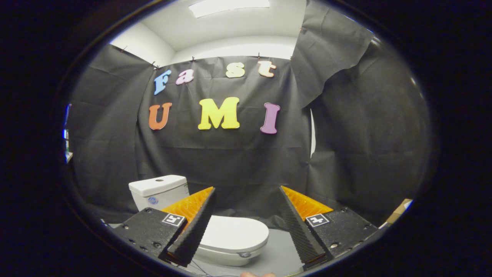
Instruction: Open the toilet lid.
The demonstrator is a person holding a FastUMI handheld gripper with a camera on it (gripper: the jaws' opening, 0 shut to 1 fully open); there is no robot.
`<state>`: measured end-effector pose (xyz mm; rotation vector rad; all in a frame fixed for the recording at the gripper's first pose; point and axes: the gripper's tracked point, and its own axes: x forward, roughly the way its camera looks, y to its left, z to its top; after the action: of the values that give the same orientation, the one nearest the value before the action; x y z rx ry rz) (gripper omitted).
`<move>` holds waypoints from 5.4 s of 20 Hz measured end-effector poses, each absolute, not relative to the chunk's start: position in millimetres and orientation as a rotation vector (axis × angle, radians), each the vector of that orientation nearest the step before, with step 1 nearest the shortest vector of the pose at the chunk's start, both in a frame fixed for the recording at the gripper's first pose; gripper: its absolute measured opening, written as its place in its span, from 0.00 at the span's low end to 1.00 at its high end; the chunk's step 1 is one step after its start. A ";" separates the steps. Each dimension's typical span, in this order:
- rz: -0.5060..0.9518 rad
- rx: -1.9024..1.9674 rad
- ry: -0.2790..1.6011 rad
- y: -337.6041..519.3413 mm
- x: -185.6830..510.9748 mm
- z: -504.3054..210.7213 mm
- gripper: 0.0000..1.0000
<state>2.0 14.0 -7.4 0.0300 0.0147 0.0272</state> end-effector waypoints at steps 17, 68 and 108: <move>0.055 0.144 0.252 45.1 31.4 -129.4 0.99; -0.091 1.192 0.782 12.7 136.8 -453.7 0.24; 0.097 0.864 0.668 101.8 166.2 -263.8 0.11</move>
<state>166.2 101.8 -263.8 0.8636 0.6680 0.0971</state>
